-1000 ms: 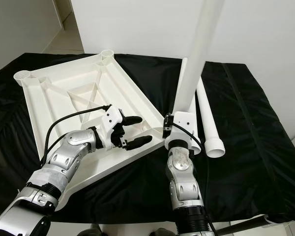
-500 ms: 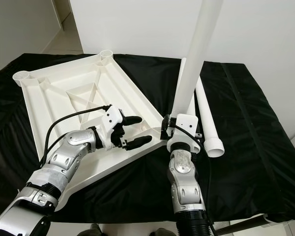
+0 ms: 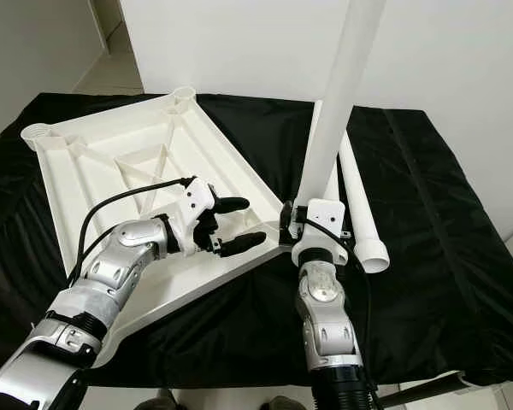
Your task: Building children table
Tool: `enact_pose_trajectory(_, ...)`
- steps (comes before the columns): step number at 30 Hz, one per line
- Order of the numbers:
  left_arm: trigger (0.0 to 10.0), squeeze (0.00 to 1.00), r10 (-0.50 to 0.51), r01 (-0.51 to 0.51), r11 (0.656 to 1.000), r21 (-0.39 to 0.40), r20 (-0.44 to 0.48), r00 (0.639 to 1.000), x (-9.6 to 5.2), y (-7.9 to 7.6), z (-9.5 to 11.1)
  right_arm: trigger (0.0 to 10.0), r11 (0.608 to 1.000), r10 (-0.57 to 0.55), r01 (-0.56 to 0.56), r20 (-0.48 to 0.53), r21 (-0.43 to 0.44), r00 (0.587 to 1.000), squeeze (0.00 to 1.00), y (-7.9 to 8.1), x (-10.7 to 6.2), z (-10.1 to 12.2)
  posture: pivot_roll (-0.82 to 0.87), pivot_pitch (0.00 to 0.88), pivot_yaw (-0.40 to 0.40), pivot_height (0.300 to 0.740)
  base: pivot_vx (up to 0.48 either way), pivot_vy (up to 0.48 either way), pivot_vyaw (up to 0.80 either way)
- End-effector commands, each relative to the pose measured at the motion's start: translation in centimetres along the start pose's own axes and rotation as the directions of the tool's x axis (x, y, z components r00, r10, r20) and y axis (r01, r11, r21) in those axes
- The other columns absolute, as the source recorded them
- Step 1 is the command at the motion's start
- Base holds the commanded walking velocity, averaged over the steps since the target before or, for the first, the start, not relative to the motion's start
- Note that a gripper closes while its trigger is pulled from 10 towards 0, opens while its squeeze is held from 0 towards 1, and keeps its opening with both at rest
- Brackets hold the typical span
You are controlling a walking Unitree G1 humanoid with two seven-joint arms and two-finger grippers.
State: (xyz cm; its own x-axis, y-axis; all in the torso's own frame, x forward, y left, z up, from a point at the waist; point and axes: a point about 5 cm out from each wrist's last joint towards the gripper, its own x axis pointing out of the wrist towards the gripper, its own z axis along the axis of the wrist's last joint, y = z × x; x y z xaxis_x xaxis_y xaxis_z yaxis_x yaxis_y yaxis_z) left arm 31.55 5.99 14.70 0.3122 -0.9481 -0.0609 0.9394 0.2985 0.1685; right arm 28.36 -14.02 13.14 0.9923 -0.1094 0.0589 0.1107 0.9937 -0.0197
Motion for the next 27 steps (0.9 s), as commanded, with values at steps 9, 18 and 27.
enact_pose_trajectory(9,10.0,0.0,0.018,-0.018,1.0,-0.003,-0.01,1.0,0.04,0.45,-0.04,10.0,1.0,0.009,-0.01,-0.009,-0.015,1.0,0.0,-0.51,-0.04,-0.06,-0.06,0.0,0.014,0.74,0.0,0.0,0.0)
enact_pose_trajectory(18,10.0,0.0,0.014,-0.014,1.0,-0.005,-0.007,1.0,0.11,0.42,-0.03,10.0,1.0,0.006,-0.006,-0.011,-0.017,1.0,0.0,-0.64,-0.08,-0.09,-0.06,0.0,0.016,0.74,0.0,0.0,0.0)
enact_pose_trajectory(27,10.0,0.0,0.015,-0.015,1.0,-0.002,-0.006,1.0,0.16,0.53,0.05,10.0,1.0,0.009,-0.009,-0.01,-0.019,1.0,0.0,-0.65,-0.04,-0.05,-0.06,0.0,0.015,0.74,0.0,0.0,0.0)
